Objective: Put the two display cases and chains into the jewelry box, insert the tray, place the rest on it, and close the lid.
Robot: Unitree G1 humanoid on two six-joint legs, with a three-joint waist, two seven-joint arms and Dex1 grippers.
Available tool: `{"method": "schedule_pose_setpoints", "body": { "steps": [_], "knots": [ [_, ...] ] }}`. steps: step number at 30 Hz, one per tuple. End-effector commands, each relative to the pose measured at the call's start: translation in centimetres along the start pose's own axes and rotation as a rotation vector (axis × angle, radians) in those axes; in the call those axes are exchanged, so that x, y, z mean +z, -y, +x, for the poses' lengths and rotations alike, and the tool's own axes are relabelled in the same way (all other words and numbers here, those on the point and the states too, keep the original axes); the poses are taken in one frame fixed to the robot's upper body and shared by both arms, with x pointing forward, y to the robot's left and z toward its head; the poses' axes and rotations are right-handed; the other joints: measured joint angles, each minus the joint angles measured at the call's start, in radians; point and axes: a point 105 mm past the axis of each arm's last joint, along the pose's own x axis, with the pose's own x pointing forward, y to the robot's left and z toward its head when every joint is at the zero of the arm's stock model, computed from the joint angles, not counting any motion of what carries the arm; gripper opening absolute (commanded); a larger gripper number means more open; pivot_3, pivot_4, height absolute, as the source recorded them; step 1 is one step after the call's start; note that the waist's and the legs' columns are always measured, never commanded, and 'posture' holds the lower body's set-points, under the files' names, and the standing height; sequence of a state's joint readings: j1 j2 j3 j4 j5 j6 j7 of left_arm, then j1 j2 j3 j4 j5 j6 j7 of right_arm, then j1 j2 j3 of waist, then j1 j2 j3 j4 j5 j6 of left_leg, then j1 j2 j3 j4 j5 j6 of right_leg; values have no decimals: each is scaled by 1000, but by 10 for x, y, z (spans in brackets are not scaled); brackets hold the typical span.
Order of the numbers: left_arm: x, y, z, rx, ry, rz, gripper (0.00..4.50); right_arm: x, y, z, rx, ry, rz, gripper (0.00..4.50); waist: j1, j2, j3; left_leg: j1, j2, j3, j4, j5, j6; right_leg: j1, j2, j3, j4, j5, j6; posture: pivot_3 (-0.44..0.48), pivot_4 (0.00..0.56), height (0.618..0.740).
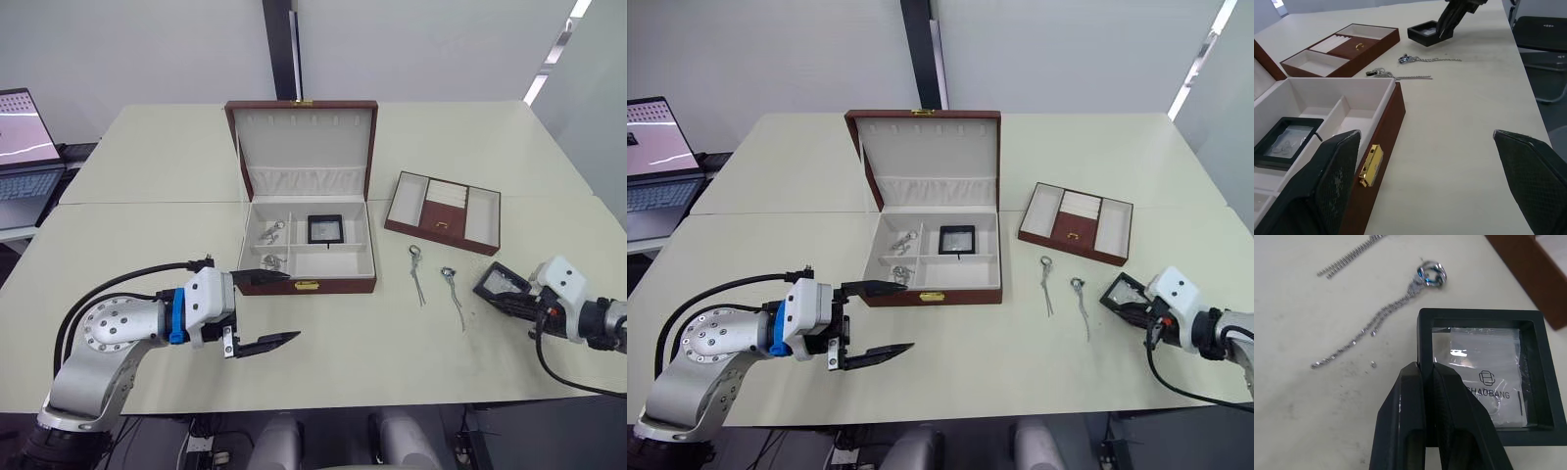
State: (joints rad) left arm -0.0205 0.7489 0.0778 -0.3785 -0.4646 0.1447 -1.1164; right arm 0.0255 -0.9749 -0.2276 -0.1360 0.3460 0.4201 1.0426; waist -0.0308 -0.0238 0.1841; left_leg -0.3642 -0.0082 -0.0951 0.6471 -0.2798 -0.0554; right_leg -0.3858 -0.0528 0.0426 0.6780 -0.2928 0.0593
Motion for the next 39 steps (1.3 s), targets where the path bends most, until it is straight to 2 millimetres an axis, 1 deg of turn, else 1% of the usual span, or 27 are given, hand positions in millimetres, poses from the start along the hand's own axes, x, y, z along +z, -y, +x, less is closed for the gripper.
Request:
{"method": "schedule_pose_setpoints", "body": {
  "steps": [1, 3, 5, 7, 10, 13, 17, 20, 23, 28, 31, 33, 37, 39],
  "knots": [
    [4, 0, -4, 84, 28, -14, 4500, 43, -8, -10, 68, 81, -86, 13, -2, 0, 0, 0, 0, 0, 0, 0, 0, 0, 0, 0, 0, 0, 0, 0, 150, 740],
    [2, 1, -7, 130, 33, -34, 4500, 61, -17, -11, 133, 105, -112, 13, -3, 0, 0, 0, 0, 0, 0, 0, 0, 0, 0, 0, 0, 0, 0, 0, 150, 740],
    [0, 1, -9, 166, 33, -48, 4500, 71, -20, -10, 173, 99, -139, 13, 0, 0, 0, 0, 1, -1, 0, 0, 0, 0, 0, -1, 0, 0, 0, 0, 150, 740],
    [-6, 1, -16, 232, 15, -65, 4500, 84, -24, -3, 237, 100, -189, 13, 1, 0, 0, 0, 0, -1, 0, 0, 0, 0, 0, -1, 0, 0, 0, 0, 150, 740],
    [-11, 0, -29, 351, 7, -97, 4500, 105, -29, 18, 325, 117, -266, 13, -5, 0, 0, 0, 1, -1, 0, 0, 0, 0, 0, -1, -1, 0, 0, 0, 150, 740],
    [-14, 5, -34, 418, 4, -124, 4500, 124, -36, 36, 425, 140, -316, 13, -4, 0, 1, 0, 1, -1, 0, 0, 0, 0, 0, -1, -2, 0, 0, 0, 150, 740],
    [-14, 13, -42, 512, -2, -155, 4500, 152, -38, 66, 473, 174, -384, 13, -1, 0, 1, -1, 1, -1, 0, 0, 0, -1, -1, -1, -2, 0, 0, 0, 150, 740],
    [-15, 19, -47, 569, -10, -176, 4500, 168, -38, 86, 474, 163, -405, 13, 0, 0, 1, -1, 1, -1, 0, 0, 0, -1, -2, -1, -2, 0, 0, 0, 150, 740],
    [-12, 24, -48, 620, -5, -199, 4500, 182, -49, 102, 531, 150, -411, 13, 1, 0, 1, -1, 1, -2, 0, 0, 0, -1, -2, -1, -2, 0, 0, 0, 150, 740],
    [-9, 26, -48, 685, 1, -216, 4500, 195, -64, 117, 616, 120, -406, 13, 1, 0, 1, -1, 1, -3, -1, 0, 0, -1, -2, -2, -2, 0, 0, 0, 150, 740],
    [-9, 27, -48, 710, 2, -227, 4500, 199, -69, 123, 650, 103, -396, 13, 0, 0, 1, -1, 1, -3, -1, 0, 0, -2, -2, -2, -2, 0, 0, 0, 150, 740],
    [-9, 27, -48, 722, 4, -234, 4500, 201, -70, 127, 660, 92, -386, 13, -1, 1, 1, -1, 1, -3, -1, 0, 0, -2, -2, -1, -2, 0, 0, 0, 150, 740],
    [-11, 30, -47, 741, 2, -249, 4500, 201, -74, 143, 669, 57, -383, 13, -4, 1, 1, -1, 0, -2, -1, 0, 0, -2, -1, -2, -2, 1, -2, 0, 150, 740],
    [-11, 31, -46, 743, 1, -251, 4500, 202, -77, 148, 674, 49, -381, 13, -4, 1, 1, -1, 0, -2, -1, 0, 0, -2, 0, -2, -2, 1, -2, 0, 150, 740]
  ]
}}
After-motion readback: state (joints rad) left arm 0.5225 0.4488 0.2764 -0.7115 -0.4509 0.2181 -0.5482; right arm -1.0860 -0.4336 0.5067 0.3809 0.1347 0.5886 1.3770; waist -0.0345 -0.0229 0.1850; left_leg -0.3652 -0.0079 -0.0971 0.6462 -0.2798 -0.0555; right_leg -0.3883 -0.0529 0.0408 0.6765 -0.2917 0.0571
